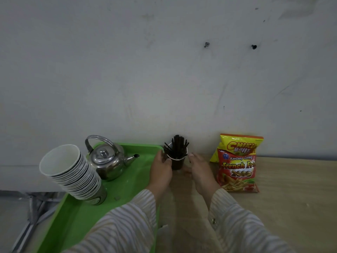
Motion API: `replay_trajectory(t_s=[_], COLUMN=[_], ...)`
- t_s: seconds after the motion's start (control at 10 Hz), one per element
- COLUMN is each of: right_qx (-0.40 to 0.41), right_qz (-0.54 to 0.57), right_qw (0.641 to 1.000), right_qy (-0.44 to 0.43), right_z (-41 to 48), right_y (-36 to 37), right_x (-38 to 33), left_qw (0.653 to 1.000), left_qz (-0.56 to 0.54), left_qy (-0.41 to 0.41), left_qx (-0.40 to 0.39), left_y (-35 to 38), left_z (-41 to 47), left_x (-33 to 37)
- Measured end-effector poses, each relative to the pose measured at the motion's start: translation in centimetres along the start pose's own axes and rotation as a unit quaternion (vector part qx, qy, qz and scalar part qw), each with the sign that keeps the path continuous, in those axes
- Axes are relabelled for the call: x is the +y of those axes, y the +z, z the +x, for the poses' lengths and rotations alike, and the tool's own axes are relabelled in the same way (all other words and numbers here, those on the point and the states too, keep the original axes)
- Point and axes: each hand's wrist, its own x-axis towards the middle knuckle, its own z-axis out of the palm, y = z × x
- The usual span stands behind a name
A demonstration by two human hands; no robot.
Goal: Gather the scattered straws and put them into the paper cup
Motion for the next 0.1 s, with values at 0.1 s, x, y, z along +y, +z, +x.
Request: replay_trajectory(t_s=[0.1], right_qx=[0.000], right_qz=[0.010], right_qw=[1.000], right_qy=[0.024], right_z=[-1.81], right_y=[-0.69], right_x=[0.30], left_qw=[1.000], left_qz=[-0.002], left_qy=[-0.016], left_qx=[0.005], left_y=[-0.23], left_z=[-1.96], left_x=[0.08])
